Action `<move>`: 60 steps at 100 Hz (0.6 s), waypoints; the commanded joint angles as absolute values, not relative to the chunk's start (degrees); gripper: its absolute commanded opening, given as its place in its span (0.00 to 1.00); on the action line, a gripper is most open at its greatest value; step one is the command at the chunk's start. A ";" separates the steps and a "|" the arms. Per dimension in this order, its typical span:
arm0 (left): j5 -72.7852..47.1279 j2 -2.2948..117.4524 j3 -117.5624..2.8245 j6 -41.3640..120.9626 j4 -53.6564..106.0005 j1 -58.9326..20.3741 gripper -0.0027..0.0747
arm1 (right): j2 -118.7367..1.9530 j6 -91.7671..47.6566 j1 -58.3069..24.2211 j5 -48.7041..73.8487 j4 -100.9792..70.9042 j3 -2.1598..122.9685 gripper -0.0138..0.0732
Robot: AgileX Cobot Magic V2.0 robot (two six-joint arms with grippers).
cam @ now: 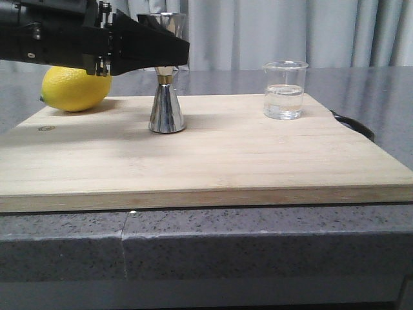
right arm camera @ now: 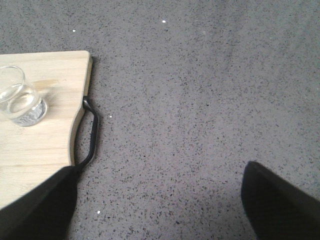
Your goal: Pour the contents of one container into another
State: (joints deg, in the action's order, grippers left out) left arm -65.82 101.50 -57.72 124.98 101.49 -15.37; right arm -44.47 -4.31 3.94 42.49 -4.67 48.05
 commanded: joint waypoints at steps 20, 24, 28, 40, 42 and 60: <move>-71.99 99.12 -59.93 123.79 106.82 -15.92 0.31 | -44.57 -8.36 3.95 37.62 -7.83 50.16 0.85; -71.99 99.12 -60.33 122.79 106.82 -15.92 0.31 | -44.57 -11.04 3.95 37.72 -10.76 50.16 0.85; -71.99 99.12 -60.62 122.44 106.82 -15.92 0.31 | -44.57 -13.76 3.95 37.72 -13.88 50.16 0.85; -71.99 99.12 -62.05 119.48 106.82 -15.92 0.31 | -45.38 -19.46 2.06 37.85 -19.75 50.16 0.85; -71.99 99.12 -62.18 119.34 106.82 -15.92 0.31 | -45.71 -19.62 1.55 37.85 -19.88 50.30 0.85; -71.99 99.12 -63.75 118.38 106.82 -15.92 0.31 | -49.71 -20.56 -7.50 38.45 -19.15 52.16 0.85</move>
State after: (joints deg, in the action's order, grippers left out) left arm -66.16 101.50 -61.65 119.29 101.19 -15.50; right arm -47.76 -19.15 -3.79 41.89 -18.35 49.47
